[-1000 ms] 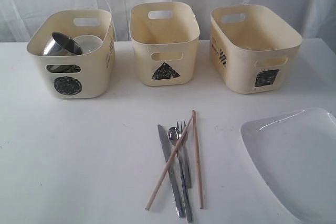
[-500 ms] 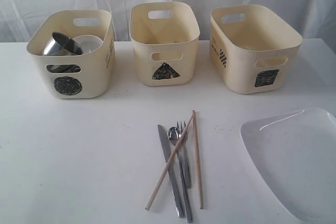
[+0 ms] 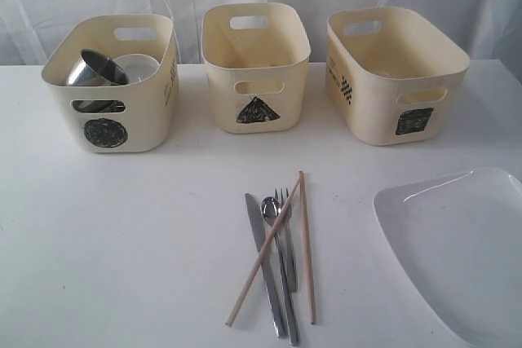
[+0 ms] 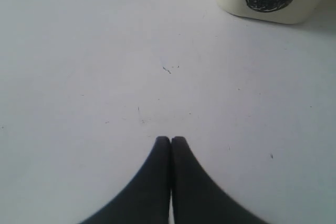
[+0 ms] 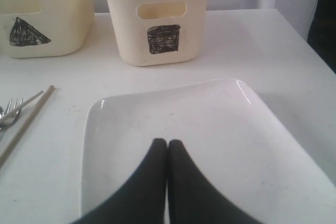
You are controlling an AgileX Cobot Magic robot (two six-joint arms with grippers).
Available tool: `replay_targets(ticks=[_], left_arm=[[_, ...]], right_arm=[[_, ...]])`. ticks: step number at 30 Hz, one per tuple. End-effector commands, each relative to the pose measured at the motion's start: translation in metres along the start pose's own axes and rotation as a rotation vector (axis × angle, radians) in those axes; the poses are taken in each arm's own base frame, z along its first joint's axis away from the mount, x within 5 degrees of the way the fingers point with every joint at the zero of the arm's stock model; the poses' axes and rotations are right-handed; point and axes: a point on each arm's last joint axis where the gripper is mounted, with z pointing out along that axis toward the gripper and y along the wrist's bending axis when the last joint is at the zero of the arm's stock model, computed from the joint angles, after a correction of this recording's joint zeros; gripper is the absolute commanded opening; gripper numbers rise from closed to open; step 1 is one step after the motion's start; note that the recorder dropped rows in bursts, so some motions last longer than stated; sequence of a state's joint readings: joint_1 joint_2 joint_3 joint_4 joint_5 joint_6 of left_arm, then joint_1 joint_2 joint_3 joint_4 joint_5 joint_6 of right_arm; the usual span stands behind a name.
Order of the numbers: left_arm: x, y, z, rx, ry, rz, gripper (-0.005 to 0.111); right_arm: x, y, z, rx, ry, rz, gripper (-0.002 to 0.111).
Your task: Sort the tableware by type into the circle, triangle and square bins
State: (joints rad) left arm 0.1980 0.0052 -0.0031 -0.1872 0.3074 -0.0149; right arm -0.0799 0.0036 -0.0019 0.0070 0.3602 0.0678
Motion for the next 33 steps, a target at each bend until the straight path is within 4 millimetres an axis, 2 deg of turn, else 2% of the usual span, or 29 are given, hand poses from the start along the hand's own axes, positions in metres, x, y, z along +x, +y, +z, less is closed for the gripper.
replay_targets(ticks=[1,29,33], left_arm=[[0.0018,-0.0003,0.0001,0.005,0.009,0.005,0.0],[0.0011,-0.0002,0.0001,0.004,0.001,0.011,0.0],[0.0011,-0.0002,0.0001,0.004,0.001,0.011,0.0]], right_arm=[[-0.0004,0.0,0.0,0.0,-0.012,0.001,0.0],[-0.0004,0.0,0.0,0.0,-0.012,0.003,0.0],[-0.0004,0.0008,-0.0001,-0.009,-0.011,0.118,0.0]])
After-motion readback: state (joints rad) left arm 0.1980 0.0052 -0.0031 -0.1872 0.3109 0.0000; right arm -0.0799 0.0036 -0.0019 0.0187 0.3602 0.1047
